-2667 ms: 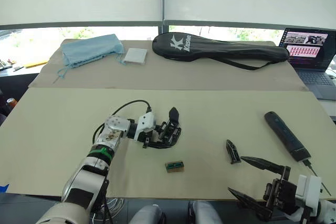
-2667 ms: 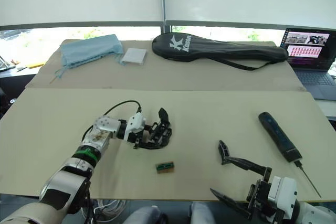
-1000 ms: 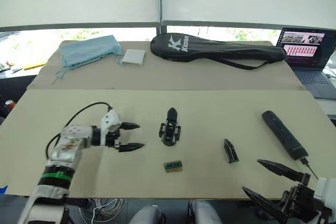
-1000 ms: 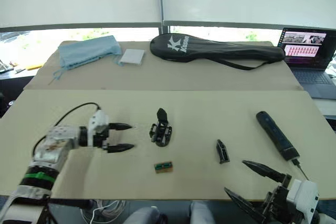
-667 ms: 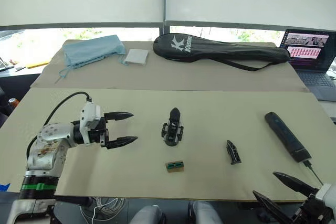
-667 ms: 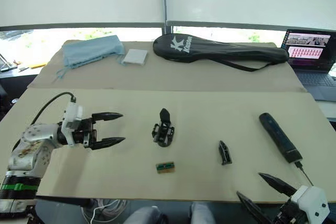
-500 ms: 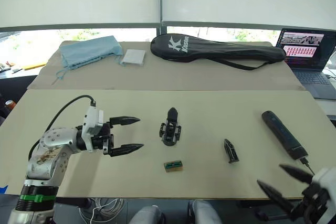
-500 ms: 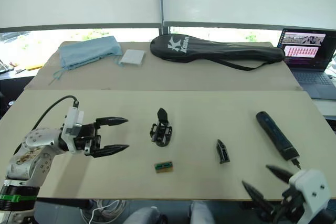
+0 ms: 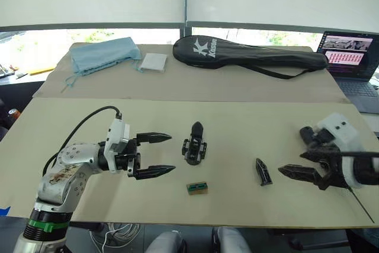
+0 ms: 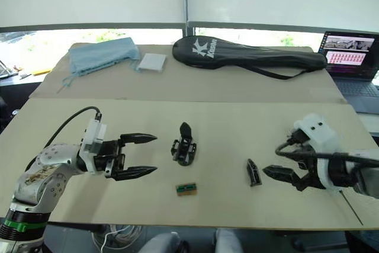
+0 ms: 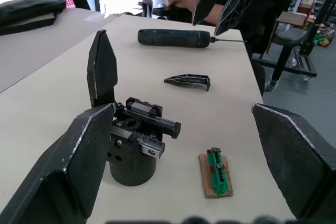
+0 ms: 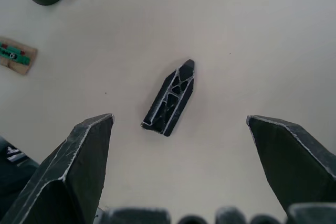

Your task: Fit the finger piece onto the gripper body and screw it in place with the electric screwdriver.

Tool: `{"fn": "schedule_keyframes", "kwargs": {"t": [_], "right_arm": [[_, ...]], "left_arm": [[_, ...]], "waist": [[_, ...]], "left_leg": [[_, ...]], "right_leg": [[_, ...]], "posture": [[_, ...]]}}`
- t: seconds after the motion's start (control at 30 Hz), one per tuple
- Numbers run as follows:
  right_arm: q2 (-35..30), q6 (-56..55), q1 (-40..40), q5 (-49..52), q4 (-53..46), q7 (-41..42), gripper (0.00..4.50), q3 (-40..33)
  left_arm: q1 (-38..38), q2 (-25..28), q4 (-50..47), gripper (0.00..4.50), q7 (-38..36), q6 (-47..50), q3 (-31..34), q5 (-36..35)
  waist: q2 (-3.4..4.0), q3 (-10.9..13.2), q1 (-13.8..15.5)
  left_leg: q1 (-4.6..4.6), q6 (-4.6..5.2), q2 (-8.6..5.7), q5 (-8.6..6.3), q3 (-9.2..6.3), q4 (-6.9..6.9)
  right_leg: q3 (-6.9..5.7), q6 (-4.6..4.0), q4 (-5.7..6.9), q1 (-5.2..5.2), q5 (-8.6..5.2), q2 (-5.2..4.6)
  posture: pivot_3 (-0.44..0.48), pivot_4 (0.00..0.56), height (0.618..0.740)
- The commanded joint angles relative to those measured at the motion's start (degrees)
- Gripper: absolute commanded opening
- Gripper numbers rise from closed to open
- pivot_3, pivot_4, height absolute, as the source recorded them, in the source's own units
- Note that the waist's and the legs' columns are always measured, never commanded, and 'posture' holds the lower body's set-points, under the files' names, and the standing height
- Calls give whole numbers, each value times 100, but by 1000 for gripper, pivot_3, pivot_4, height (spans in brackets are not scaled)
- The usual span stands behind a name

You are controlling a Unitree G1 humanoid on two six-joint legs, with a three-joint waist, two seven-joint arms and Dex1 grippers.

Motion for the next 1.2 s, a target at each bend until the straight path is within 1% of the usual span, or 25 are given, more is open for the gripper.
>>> {"fn": "schedule_keyframes", "kwargs": {"t": [0.03,0.1,0.2,0.33,0.43,0.6,0.77,0.9,1.2], "right_arm": [[-66,-7,-729,823,417,-987,4500,1103],[251,221,-1525,895,542,-1350,4500,1823],[704,563,-2451,1105,799,-1813,4500,2547],[1261,792,-3189,1163,1047,-2397,4500,3157],[1671,877,-3495,1241,1136,-2806,4500,3556],[2025,903,-3759,1375,1255,-3263,4500,3868],[2266,1020,-3820,1178,1414,-3463,4500,4060],[2294,1152,-3752,1152,1348,-3511,4500,4118],[2214,1165,-3288,1147,922,-3633,4500,4184]], "left_arm": [[-17,67,-244,4406,-35,-103,-49,38],[33,97,-281,4406,-34,-114,-21,23],[115,128,-350,4406,-19,-112,6,-13],[179,147,-435,4406,25,-82,2,-28],[198,138,-506,4406,105,-60,12,-41],[266,151,-603,4406,167,-45,12,-56],[320,144,-688,4406,265,-31,19,-69],[376,158,-746,4406,305,-30,37,-84],[384,192,-734,4406,317,-47,49,-80]], "waist": [[-1,1,6],[-1,1,-13],[-1,2,-43],[1,2,-64],[1,2,-73],[3,0,-64],[3,0,-77],[3,-1,-76],[-1,-5,-18]], "left_leg": [[-2,0,-1,0,0,-1],[-4,-2,-2,-1,1,-1],[-6,-2,-1,-1,0,-4],[-7,-1,-1,0,0,-4],[-4,-1,1,0,-1,-2],[-5,2,-1,2,0,-1],[-3,2,0,3,0,-1],[0,3,0,3,0,4],[1,2,0,3,-1,4]], "right_leg": [[-5,0,-9,1,0,-2],[-12,5,-32,5,3,-2],[-16,13,-56,12,11,-1],[-16,12,-56,12,16,1],[-16,10,-55,14,19,4],[-15,11,-53,12,24,4],[-16,12,-55,13,27,6],[-17,13,-55,19,28,8],[-20,15,-57,22,30,8]], "posture": [[0,150,740],[0,150,740],[0,150,740],[0,150,740],[0,150,740],[0,150,740],[0,150,740],[0,150,740],[0,150,740]]}}
